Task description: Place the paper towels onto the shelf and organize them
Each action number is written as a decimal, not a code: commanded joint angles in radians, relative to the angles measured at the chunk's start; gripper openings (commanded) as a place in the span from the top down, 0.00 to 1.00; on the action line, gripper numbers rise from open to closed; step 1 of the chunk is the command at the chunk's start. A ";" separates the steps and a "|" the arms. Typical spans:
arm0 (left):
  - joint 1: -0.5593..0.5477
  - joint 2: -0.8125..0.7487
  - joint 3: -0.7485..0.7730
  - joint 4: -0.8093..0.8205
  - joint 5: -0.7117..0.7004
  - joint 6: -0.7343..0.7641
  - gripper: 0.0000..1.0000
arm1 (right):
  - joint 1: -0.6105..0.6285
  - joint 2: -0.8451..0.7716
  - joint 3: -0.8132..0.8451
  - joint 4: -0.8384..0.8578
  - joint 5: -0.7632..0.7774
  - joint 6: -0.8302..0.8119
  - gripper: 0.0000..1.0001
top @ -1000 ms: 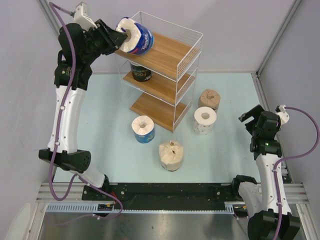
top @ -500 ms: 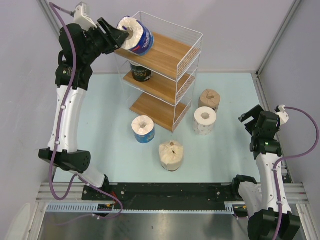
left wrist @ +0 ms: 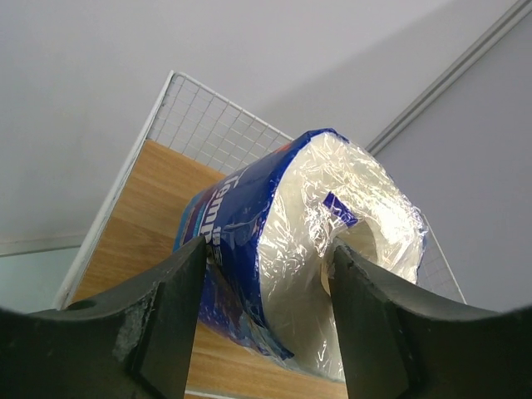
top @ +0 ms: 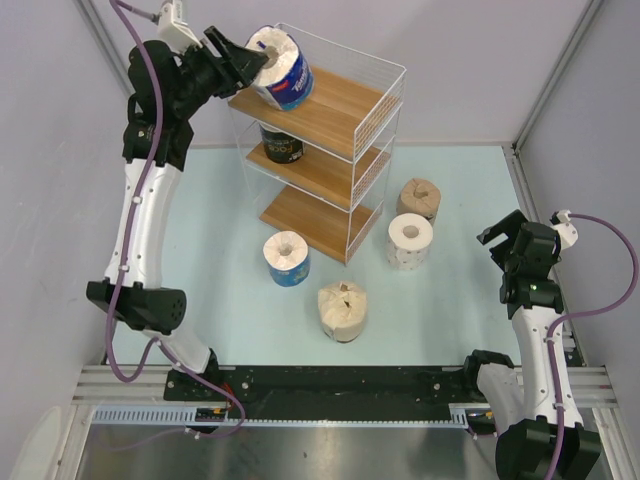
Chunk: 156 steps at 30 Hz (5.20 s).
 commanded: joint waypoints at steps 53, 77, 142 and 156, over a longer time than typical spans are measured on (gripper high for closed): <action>0.086 -0.121 -0.112 0.226 0.198 -0.049 0.00 | -0.005 0.018 0.019 -0.018 0.010 -0.007 0.00; 0.086 -0.737 -1.246 0.330 0.108 -0.130 0.00 | -0.010 0.064 0.018 0.044 -0.018 -0.001 0.00; -0.116 -0.341 -1.452 0.238 -0.167 0.004 0.38 | -0.005 0.087 -0.005 0.052 -0.013 -0.004 0.00; -0.118 -0.430 -1.391 0.193 -0.052 0.043 0.68 | -0.007 0.090 -0.008 0.055 -0.016 -0.004 0.00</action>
